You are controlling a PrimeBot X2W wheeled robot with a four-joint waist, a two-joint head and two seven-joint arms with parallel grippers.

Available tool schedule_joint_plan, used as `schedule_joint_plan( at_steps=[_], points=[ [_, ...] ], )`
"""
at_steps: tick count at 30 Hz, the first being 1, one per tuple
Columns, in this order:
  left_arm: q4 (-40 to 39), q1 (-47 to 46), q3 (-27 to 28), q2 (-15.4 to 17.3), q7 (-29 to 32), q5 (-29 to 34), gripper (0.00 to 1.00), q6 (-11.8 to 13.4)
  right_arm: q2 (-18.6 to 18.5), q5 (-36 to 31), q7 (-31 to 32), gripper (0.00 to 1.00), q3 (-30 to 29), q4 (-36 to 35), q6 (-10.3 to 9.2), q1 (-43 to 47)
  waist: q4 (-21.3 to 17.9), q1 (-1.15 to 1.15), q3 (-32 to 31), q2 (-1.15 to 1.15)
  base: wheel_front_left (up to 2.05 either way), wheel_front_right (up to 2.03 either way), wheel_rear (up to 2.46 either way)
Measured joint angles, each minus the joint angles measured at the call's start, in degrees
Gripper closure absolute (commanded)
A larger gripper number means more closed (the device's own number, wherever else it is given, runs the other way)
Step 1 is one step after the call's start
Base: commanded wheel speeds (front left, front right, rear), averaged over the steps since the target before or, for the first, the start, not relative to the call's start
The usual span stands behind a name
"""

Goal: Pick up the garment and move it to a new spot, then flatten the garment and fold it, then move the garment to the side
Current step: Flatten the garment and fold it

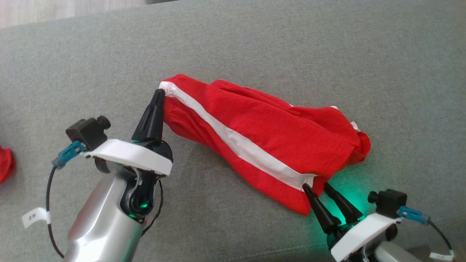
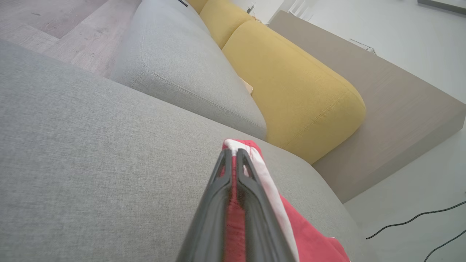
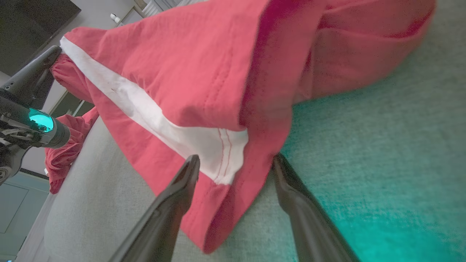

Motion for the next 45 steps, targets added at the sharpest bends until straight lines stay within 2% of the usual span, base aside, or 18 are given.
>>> schedule_joint_plan(
  at_steps=[4,5,7,12,19,22,25,28,33,38,42,45],
  points=[
    [0.43,-0.29,-0.09,-0.01,0.00,-0.01,1.00,0.00,0.36,0.00,0.00,0.00,0.22,-0.18,0.00,-1.00,0.47,0.00,-0.03,0.00,0.00,0.00,0.00],
    [0.59,-0.29,-0.10,-0.01,0.00,-0.02,1.00,0.00,0.36,0.00,0.00,0.26,0.22,-0.37,0.00,-1.01,0.52,0.00,-0.13,0.00,0.00,0.00,0.00],
    [0.92,-0.29,-0.10,-0.01,0.00,-0.02,1.00,0.00,0.34,-0.03,0.00,0.98,0.34,-0.63,0.00,-1.00,0.57,0.00,-0.50,0.00,0.00,0.00,0.00],
    [1.14,-0.04,0.03,0.01,0.00,-0.76,1.00,0.00,0.31,-2.66,0.01,1.00,-2.49,-3.68,0.00,-0.46,0.54,0.00,-2.53,0.00,0.00,0.00,0.00],
    [-3.00,2.84,-0.49,0.73,0.12,-8.03,1.00,0.00,0.04,-8.50,0.01,1.00,-15.14,-16.62,0.00,4.59,-0.22,0.00,-7.01,0.00,0.00,0.00,0.00],
    [-6.19,1.54,-1.24,1.71,2.11,-11.56,1.00,0.00,-1.34,-11.33,0.01,1.00,-20.34,-21.83,0.00,4.73,-0.81,0.00,-8.14,0.00,0.00,0.00,0.00],
    [-7.50,-1.11,-1.63,1.68,3.91,-14.16,1.00,0.00,-2.78,-12.88,0.00,1.00,-22.90,-23.28,0.00,2.96,-1.14,0.00,-7.97,0.00,0.00,0.00,0.00],
    [-7.86,-8.56,-2.08,0.70,6.73,-16.18,1.00,0.01,-5.69,-14.52,0.00,1.00,-25.15,-22.74,0.00,-3.38,-1.33,0.00,-6.44,0.00,0.00,0.00,0.00],
    [-4.08,-27.34,-3.19,-3.33,9.48,-16.05,1.00,0.01,-9.50,-14.00,0.00,1.00,-27.26,-16.70,0.00,-23.20,-1.57,0.00,-1.58,0.00,0.00,0.00,0.00],
    [1.86,-45.55,-5.66,-6.04,5.59,-15.33,1.00,0.01,-11.95,-12.21,-0.03,1.00,-30.36,-10.07,0.00,-42.47,-1.76,0.00,5.05,0.00,0.00,0.00,0.00],
    [3.09,-53.78,-9.35,-6.14,1.11,-17.45,1.00,0.00,-13.33,-13.61,-0.10,1.00,-32.33,-9.04,0.00,-49.50,-1.73,0.00,9.86,0.00,0.00,0.00,0.00],
    [4.42,-53.39,-13.45,-6.14,0.01,-18.52,1.00,0.00,-13.62,-13.92,-0.18,1.00,-31.30,-7.64,0.00,-49.11,-1.52,0.01,12.33,0.00,0.00,0.00,0.00]
  ],
)
